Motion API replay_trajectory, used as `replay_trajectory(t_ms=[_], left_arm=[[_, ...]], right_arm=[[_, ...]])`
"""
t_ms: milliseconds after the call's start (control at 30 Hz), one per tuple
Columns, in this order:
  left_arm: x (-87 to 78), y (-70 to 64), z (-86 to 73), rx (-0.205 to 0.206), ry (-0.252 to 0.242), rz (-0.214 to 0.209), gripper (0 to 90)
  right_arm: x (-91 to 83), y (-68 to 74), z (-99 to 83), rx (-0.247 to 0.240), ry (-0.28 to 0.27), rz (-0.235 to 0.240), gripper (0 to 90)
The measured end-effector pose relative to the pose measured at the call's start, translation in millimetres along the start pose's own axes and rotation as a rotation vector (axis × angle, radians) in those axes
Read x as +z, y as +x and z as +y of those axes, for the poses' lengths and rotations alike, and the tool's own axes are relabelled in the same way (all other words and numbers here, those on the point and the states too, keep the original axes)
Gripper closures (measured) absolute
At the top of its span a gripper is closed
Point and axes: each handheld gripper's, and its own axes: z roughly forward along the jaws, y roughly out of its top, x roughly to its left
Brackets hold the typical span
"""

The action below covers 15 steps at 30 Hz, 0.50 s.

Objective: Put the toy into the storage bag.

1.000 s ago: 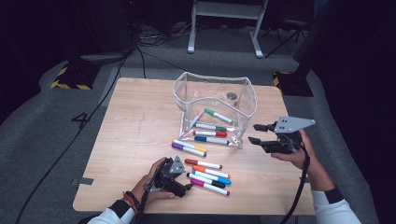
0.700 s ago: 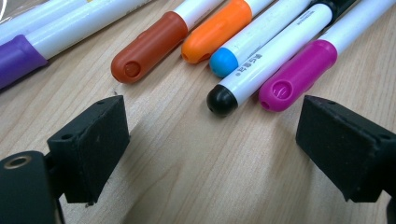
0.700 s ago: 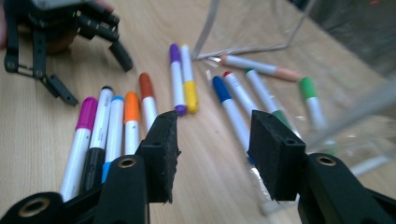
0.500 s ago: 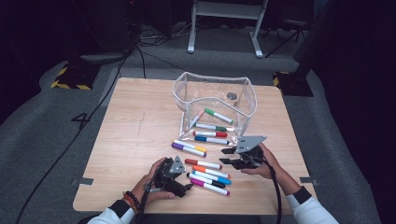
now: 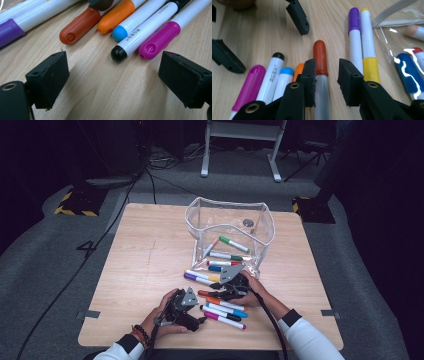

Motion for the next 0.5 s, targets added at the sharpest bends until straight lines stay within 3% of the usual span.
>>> replay_trajectory(t_ms=[233, 367, 500], left_arm=[[0.0, 0.0, 0.0, 0.000, 0.000, 0.000, 9.9], [0.0, 0.0, 0.0, 0.000, 0.000, 0.000, 9.9], [0.0, 0.0, 0.0, 0.000, 0.000, 0.000, 9.9]], right_arm=[[10.5, -1.4, 4.9, -0.008, 0.029, -0.009, 66.6], [15.1, -4.1, 1.0, 0.022, 0.055, -0.011, 67.9], [12.9, -6.3, -4.4, 0.056, 0.032, -0.007, 73.8]])
